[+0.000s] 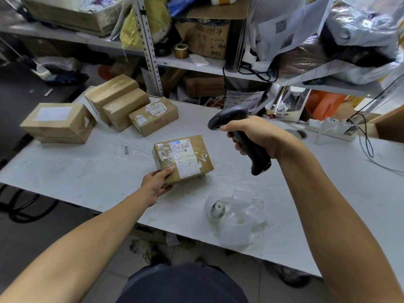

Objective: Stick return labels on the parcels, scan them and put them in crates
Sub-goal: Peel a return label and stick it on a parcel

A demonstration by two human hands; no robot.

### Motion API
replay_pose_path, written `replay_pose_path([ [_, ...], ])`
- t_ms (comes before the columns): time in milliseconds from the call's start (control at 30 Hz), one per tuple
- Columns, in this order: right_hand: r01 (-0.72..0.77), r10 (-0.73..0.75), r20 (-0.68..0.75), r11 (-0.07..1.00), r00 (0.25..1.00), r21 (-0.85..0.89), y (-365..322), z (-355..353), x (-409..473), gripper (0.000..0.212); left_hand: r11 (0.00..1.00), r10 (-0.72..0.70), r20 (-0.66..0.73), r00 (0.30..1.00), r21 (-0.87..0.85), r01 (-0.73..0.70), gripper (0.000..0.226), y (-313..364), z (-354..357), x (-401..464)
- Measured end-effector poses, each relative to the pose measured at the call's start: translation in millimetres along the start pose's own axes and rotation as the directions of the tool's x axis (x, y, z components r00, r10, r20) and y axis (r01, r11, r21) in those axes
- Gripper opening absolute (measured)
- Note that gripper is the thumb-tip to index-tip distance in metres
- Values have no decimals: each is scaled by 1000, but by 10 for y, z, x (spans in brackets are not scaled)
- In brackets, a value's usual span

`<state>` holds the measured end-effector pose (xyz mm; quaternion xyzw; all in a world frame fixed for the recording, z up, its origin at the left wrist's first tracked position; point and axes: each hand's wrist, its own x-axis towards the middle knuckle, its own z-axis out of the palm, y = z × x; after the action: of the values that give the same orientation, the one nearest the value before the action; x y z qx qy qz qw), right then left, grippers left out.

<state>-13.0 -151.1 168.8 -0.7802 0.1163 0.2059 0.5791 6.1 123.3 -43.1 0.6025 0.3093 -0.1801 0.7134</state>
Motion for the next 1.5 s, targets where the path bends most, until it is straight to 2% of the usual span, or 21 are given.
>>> replay_pose_path([
  [500, 2, -2, 7, 1000, 1000, 0, 21, 37, 70, 24, 1000, -24, 4, 1000, -13, 24, 51, -4, -39, 2],
  [833, 6, -6, 7, 1000, 1000, -2, 48, 49, 71, 26, 999, -35, -42, 999, 0, 35, 39, -22, -14, -34],
  [1033, 26, -26, 17, 1000, 1000, -12, 61, 51, 60, 24, 1000, -17, -39, 999, 20, 18, 39, -5, -1, -45],
  [1333, 71, -71, 8, 997, 997, -23, 161, 83, 34, 21, 976, 4, -99, 995, 216, 18, 41, -87, -53, 15],
  [1500, 104, -104, 2, 994, 995, -21, 249, 121, 32, 25, 966, 37, -112, 993, 258, -6, 24, -199, -59, -24],
])
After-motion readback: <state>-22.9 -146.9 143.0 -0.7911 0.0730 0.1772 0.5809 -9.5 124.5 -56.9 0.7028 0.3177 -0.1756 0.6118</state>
